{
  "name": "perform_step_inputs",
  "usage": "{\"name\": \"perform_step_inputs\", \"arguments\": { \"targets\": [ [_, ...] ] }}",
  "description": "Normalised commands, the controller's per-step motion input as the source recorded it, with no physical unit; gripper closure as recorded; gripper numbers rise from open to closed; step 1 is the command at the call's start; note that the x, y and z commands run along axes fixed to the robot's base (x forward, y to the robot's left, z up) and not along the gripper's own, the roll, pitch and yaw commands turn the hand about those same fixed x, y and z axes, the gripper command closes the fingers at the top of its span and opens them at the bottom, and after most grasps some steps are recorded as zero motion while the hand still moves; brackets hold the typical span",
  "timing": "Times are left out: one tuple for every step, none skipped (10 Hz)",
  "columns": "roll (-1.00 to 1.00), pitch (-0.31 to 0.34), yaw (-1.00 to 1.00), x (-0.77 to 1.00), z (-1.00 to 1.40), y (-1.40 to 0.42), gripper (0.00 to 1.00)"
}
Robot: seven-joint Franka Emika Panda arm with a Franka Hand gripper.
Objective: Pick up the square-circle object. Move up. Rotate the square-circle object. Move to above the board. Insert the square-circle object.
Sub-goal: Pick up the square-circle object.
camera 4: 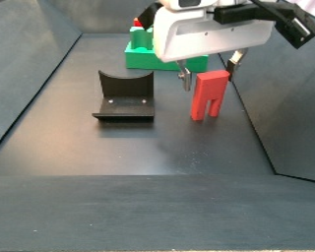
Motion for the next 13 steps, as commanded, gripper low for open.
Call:
{"name": "perform_step_inputs", "arguments": {
  "targets": [
    [-0.04, -0.026, 0.00, 0.00, -0.28, 0.01, 0.00],
    [0.00, -0.020, 0.00, 0.00, -0.10, 0.00, 0.00],
    [0.00, 0.000, 0.00, 0.00, 0.00, 0.00, 0.00],
    [0.00, 0.000, 0.00, 0.00, 0.00, 0.00, 1.00],
    [0.00, 0.000, 0.00, 0.00, 0.00, 0.00, 1.00],
    [0.00, 0.000, 0.00, 0.00, 0.00, 0.00, 1.00],
    [0.00, 0.000, 0.00, 0.00, 0.00, 0.00, 1.00],
    [0.00, 0.000, 0.00, 0.00, 0.00, 0.00, 1.00],
    [0.00, 0.000, 0.00, 0.00, 0.00, 0.00, 1.00],
    [0.00, 0.000, 0.00, 0.00, 0.00, 0.00, 1.00],
    [0.00, 0.000, 0.00, 0.00, 0.00, 0.00, 1.00],
    [0.00, 0.000, 0.00, 0.00, 0.00, 0.00, 1.00],
    [0.00, 0.000, 0.00, 0.00, 0.00, 0.00, 1.00]
  ]
}}
